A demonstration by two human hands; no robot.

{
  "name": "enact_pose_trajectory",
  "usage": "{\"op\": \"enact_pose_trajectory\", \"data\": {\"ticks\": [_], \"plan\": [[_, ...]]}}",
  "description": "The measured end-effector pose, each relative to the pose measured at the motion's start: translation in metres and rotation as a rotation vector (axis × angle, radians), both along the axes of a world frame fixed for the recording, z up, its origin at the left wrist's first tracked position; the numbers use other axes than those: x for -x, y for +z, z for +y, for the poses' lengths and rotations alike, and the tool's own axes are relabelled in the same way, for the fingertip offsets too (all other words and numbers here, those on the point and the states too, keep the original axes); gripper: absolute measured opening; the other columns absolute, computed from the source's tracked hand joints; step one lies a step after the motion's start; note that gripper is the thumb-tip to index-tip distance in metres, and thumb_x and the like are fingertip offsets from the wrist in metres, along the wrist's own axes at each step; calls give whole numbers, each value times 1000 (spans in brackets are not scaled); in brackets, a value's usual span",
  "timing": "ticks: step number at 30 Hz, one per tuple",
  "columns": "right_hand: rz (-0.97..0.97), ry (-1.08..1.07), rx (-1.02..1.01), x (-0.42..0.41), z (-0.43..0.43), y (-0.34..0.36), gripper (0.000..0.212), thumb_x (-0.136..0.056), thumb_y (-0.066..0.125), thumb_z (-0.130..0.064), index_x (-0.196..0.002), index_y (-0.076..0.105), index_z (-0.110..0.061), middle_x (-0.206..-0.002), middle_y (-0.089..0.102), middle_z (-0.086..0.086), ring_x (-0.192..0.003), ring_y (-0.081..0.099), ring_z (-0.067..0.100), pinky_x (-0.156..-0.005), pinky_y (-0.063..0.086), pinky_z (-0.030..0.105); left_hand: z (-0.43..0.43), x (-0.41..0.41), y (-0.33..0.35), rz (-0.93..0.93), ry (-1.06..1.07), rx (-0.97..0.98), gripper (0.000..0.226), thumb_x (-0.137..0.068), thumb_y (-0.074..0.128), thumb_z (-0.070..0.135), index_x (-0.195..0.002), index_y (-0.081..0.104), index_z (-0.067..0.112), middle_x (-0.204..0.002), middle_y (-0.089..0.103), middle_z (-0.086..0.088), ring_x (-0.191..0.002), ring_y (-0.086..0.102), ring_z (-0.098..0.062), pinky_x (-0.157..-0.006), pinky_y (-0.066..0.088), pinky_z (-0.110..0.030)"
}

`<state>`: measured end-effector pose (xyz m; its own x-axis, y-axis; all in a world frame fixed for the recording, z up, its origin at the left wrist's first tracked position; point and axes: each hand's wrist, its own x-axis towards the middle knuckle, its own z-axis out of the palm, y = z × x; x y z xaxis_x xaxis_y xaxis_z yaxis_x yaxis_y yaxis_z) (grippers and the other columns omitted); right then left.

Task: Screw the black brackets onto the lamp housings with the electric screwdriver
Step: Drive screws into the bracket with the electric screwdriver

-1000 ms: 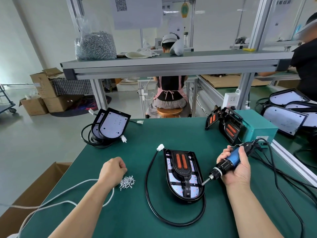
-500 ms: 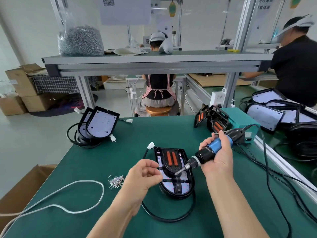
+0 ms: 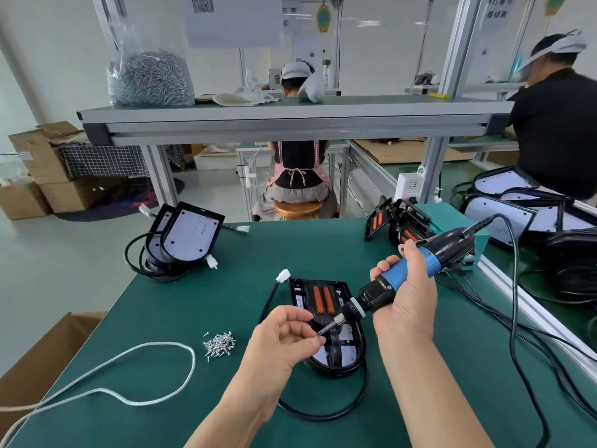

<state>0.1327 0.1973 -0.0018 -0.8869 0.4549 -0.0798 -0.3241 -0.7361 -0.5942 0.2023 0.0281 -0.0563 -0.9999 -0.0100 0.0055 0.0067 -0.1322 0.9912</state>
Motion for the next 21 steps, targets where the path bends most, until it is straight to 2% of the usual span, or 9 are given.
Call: {"op": "enact_pose_trajectory", "data": {"ticks": [5,8,11,14,21], "plan": [[8,-12,-35,-5,2,1,18,-94,70,-21,-104,58,-12,-63,57,-3,-55,55,12,-56,51,25,6,-3,1,20,30,41,31,-77,78,-6,-100,67,12,-77,68,-2,-93,70,-38,-83,55,-28],[13,-13,-50,-7,3,1,14,-94,70,-21,-99,59,-15,-64,56,-3,-55,56,12,-57,51,26,9,-4,1,39,65,95,31,-79,74,-9,-99,67,13,-76,68,0,-78,67,-21,-76,54,-22],[8,-20,-60,-9,2,-1,14,-94,70,-22,-98,59,-16,-65,57,-2,-55,55,13,-57,51,26,14,-5,3,75,80,145,32,-79,73,-9,-96,68,19,-77,68,2,-73,63,-12,-72,53,-19],[-4,-35,-39,-9,2,-2,14,-93,71,-21,-97,59,-16,-64,57,-2,-55,56,14,-56,51,26,14,-5,4,121,93,190,36,-80,72,-8,-91,69,26,-77,67,4,-72,63,-10,-73,53,-19],[-18,-36,10,-8,0,1,17,-92,72,-21,-98,57,-14,-63,57,-3,-53,55,13,-55,51,26,9,-8,-1,105,103,160,33,-80,75,-7,-92,70,24,-77,67,2,-74,64,-12,-77,56,-24]]}}
